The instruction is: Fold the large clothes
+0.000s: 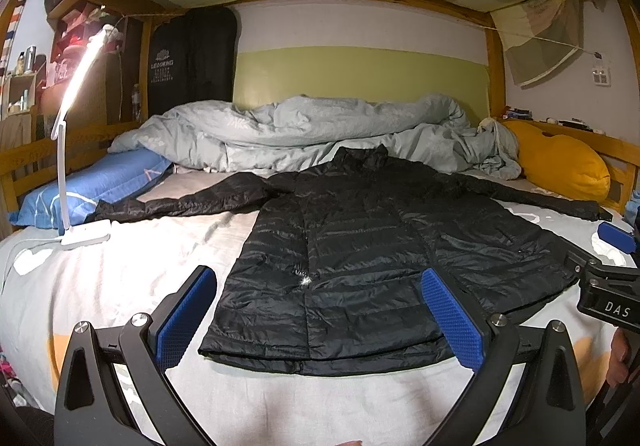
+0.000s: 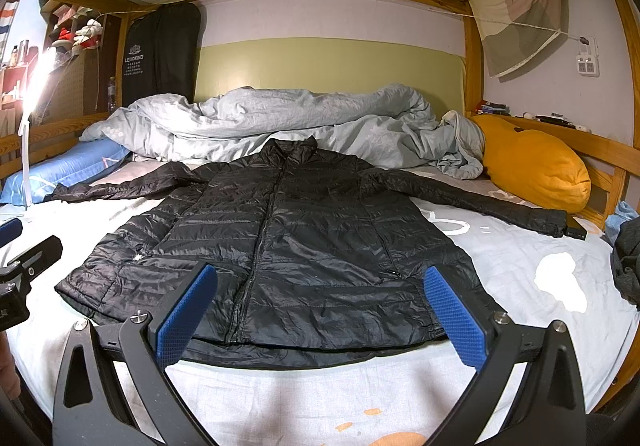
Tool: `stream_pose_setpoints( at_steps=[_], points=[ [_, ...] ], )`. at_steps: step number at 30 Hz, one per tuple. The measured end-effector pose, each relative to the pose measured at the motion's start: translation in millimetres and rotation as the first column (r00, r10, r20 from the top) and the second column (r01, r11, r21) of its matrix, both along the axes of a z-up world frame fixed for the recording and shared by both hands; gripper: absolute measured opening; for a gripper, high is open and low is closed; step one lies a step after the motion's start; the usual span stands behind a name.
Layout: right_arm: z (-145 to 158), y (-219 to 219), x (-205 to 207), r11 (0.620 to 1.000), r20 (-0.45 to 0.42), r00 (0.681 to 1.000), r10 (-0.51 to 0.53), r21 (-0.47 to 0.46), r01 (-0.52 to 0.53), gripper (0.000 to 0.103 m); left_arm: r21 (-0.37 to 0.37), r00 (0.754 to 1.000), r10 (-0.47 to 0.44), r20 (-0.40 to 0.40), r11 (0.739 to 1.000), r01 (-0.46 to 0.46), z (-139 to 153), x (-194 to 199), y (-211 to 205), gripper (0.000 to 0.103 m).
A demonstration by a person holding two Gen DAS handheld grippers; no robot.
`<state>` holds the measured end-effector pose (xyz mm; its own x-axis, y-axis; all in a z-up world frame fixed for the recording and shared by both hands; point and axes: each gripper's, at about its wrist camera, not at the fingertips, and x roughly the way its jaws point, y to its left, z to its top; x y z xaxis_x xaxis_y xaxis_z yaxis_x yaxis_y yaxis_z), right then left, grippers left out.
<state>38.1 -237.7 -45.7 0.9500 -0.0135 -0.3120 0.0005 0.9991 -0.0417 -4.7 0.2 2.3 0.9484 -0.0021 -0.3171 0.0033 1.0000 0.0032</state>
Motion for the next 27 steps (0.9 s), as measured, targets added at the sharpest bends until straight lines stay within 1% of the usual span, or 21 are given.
stream_pose_setpoints(
  at_steps=[27],
  points=[
    [1.2,2.5,0.3,1.0,0.003,1.0,0.0,0.0,0.0,0.103,0.01,1.0,0.001,-0.002,1.0,-0.001,-0.2,-0.8,-2.3,0.103]
  ],
)
